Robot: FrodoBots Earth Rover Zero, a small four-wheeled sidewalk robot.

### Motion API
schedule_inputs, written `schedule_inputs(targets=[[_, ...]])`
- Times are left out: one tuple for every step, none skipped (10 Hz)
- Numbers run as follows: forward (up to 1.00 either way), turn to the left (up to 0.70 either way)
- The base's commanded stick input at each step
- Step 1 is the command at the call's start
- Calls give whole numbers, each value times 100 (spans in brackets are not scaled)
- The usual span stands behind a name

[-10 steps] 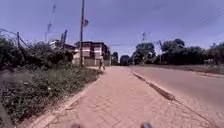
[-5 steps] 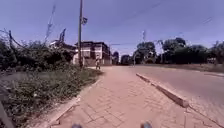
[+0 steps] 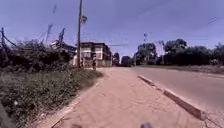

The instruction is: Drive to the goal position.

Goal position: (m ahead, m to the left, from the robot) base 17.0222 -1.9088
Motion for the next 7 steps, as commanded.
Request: schedule_inputs(targets=[[85,0],[85,0],[85,0],[85,0],[85,0],[85,0],[85,0]])
